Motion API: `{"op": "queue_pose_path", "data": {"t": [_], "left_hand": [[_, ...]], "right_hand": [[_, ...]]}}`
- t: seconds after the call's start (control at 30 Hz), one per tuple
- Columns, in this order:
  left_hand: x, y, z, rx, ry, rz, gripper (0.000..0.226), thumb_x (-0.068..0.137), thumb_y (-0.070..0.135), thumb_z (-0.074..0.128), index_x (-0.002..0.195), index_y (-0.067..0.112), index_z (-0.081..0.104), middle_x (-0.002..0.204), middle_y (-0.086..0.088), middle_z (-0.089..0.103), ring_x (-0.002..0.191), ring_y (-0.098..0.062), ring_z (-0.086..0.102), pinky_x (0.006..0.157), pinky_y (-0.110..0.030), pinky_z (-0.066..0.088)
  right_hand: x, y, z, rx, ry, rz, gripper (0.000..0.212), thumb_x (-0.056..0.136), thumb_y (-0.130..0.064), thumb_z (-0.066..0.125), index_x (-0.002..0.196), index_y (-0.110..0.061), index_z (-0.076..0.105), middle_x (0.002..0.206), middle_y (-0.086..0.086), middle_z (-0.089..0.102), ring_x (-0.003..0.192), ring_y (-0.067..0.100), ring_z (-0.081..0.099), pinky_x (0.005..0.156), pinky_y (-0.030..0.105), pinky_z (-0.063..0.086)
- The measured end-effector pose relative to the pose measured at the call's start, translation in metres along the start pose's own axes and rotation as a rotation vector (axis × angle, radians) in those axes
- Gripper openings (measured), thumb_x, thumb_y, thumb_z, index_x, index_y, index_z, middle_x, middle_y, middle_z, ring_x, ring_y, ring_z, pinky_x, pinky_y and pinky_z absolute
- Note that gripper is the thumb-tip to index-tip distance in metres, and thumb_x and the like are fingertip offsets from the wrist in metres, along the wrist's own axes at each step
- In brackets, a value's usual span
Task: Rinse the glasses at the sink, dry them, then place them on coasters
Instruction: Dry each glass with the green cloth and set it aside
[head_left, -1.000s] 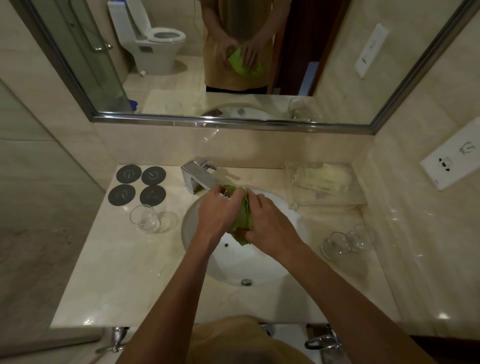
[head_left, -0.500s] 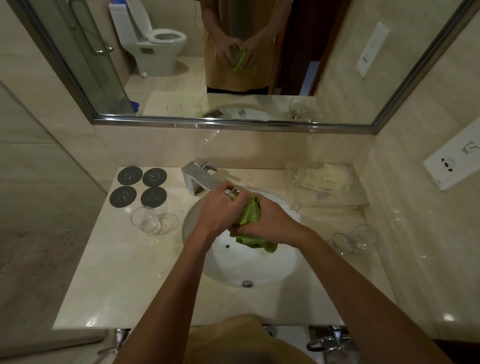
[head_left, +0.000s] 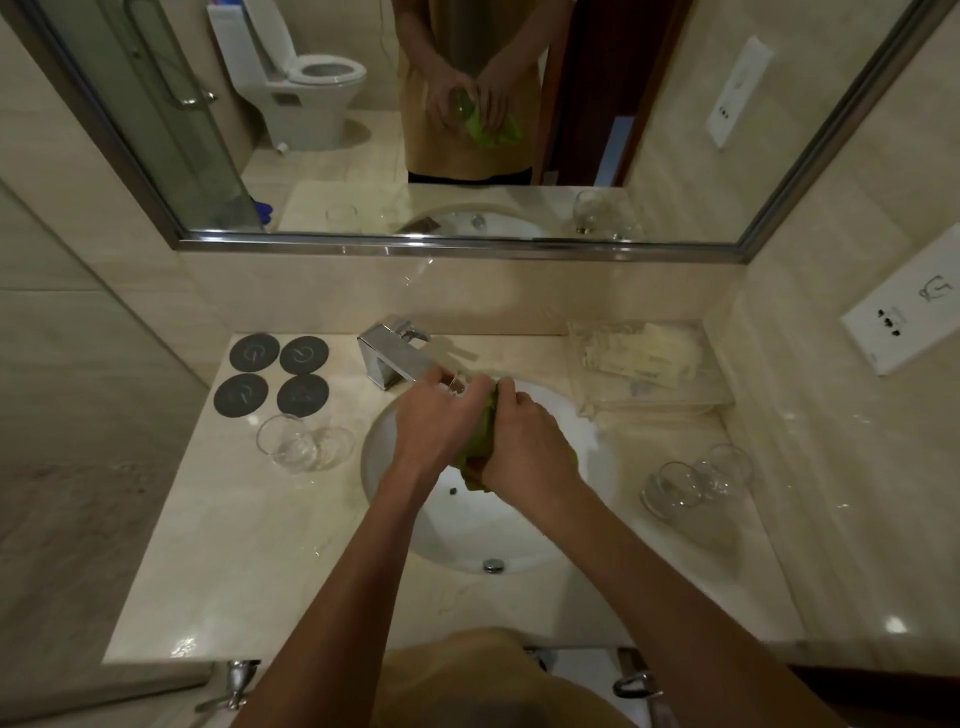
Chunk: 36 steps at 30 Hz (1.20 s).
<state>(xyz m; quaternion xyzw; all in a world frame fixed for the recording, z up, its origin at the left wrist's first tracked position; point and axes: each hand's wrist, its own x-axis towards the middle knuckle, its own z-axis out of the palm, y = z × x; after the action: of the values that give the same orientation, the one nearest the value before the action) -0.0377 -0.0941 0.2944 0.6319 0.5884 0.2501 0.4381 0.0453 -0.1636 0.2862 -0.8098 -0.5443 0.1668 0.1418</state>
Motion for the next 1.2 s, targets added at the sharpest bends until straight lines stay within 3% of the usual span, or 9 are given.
{"op": "queue_pose_path", "data": {"t": [0.13, 0.27, 0.37, 0.53, 0.67, 0.73, 0.9, 1.03, 1.2], "left_hand": [[-0.003, -0.001, -0.002, -0.045, -0.051, 0.093, 0.023, 0.083, 0.038, 0.065, 0.089, 0.016, 0.066, 0.074, 0.004, 0.066, 0.075, -0.016, 0.063, 0.064, -0.031, 0.050], [-0.005, 0.003, -0.004, -0.121, -0.165, 0.174, 0.022, 0.081, 0.037, 0.066, 0.087, 0.016, 0.069, 0.077, -0.001, 0.070, 0.066, -0.008, 0.063, 0.061, -0.026, 0.053], [-0.007, 0.004, -0.005, -0.138, -0.230, 0.209, 0.014, 0.089, 0.026, 0.066, 0.094, 0.013, 0.069, 0.087, -0.005, 0.072, 0.072, -0.010, 0.065, 0.054, -0.010, 0.046], [-0.007, 0.001, -0.003, -0.164, -0.267, 0.211, 0.010, 0.089, 0.024, 0.067, 0.091, 0.014, 0.069, 0.083, 0.001, 0.069, 0.068, 0.000, 0.059, 0.056, -0.008, 0.043], [-0.003, -0.003, 0.001, -0.213, -0.250, 0.163, 0.025, 0.082, 0.039, 0.063, 0.093, 0.016, 0.067, 0.089, -0.004, 0.071, 0.079, -0.012, 0.065, 0.065, -0.021, 0.049], [-0.002, -0.003, 0.003, -0.214, -0.216, 0.119, 0.025, 0.085, 0.039, 0.062, 0.097, 0.017, 0.065, 0.096, -0.005, 0.071, 0.088, -0.018, 0.067, 0.070, -0.026, 0.050], [0.000, 0.008, 0.006, -0.334, -0.134, 0.005, 0.040, 0.073, 0.049, 0.056, 0.094, 0.017, 0.067, 0.084, 0.000, 0.067, 0.082, -0.017, 0.065, 0.070, -0.031, 0.049], [-0.003, 0.017, 0.005, -0.373, -0.086, -0.019, 0.043, 0.072, 0.048, 0.055, 0.096, 0.016, 0.068, 0.075, 0.000, 0.065, 0.073, -0.015, 0.061, 0.067, -0.032, 0.048], [-0.008, 0.018, 0.007, -0.381, -0.040, -0.043, 0.041, 0.074, 0.049, 0.055, 0.096, 0.016, 0.065, 0.084, -0.002, 0.068, 0.078, -0.018, 0.064, 0.074, -0.040, 0.054]], "right_hand": [[0.015, 0.014, -0.032, 0.314, -0.332, 0.038, 0.068, 0.059, -0.047, 0.090, 0.117, -0.025, 0.061, 0.103, -0.008, 0.071, 0.094, 0.013, 0.067, 0.084, 0.030, 0.056], [0.018, 0.032, -0.049, 0.823, -0.672, 0.102, 0.040, 0.077, -0.020, 0.085, 0.114, -0.017, 0.069, 0.105, 0.005, 0.076, 0.100, 0.021, 0.072, 0.094, 0.038, 0.056], [0.010, 0.042, -0.043, 1.150, -0.723, 0.183, 0.032, 0.083, -0.013, 0.075, 0.114, -0.011, 0.067, 0.106, 0.013, 0.073, 0.096, 0.025, 0.071, 0.089, 0.037, 0.058], [-0.003, 0.042, -0.029, 1.417, -0.674, 0.259, 0.034, 0.077, -0.013, 0.067, 0.110, -0.006, 0.066, 0.093, 0.016, 0.072, 0.079, 0.022, 0.072, 0.067, 0.034, 0.059], [0.000, 0.042, -0.022, 1.233, -0.515, 0.232, 0.033, 0.079, -0.005, 0.077, 0.111, -0.007, 0.067, 0.097, 0.015, 0.072, 0.087, 0.022, 0.071, 0.073, 0.033, 0.058], [0.002, 0.037, -0.014, 1.073, -0.338, 0.213, 0.049, 0.071, -0.008, 0.084, 0.114, -0.007, 0.062, 0.100, 0.013, 0.074, 0.093, 0.022, 0.072, 0.076, 0.033, 0.057], [-0.008, 0.010, -0.003, 0.816, 0.087, 0.261, 0.061, 0.070, -0.008, 0.086, 0.110, -0.020, 0.042, 0.087, -0.007, 0.065, 0.062, -0.003, 0.063, 0.049, 0.009, 0.044], [-0.015, 0.003, 0.003, 0.645, 0.352, 0.145, 0.062, 0.074, -0.009, 0.082, 0.112, -0.028, 0.037, 0.097, -0.009, 0.061, 0.078, 0.007, 0.061, 0.056, 0.018, 0.047], [-0.010, 0.008, 0.002, 0.197, 0.456, -0.076, 0.073, 0.071, -0.004, 0.082, 0.125, -0.018, 0.035, 0.123, 0.009, 0.050, 0.101, 0.027, 0.058, 0.066, 0.038, 0.057]]}}
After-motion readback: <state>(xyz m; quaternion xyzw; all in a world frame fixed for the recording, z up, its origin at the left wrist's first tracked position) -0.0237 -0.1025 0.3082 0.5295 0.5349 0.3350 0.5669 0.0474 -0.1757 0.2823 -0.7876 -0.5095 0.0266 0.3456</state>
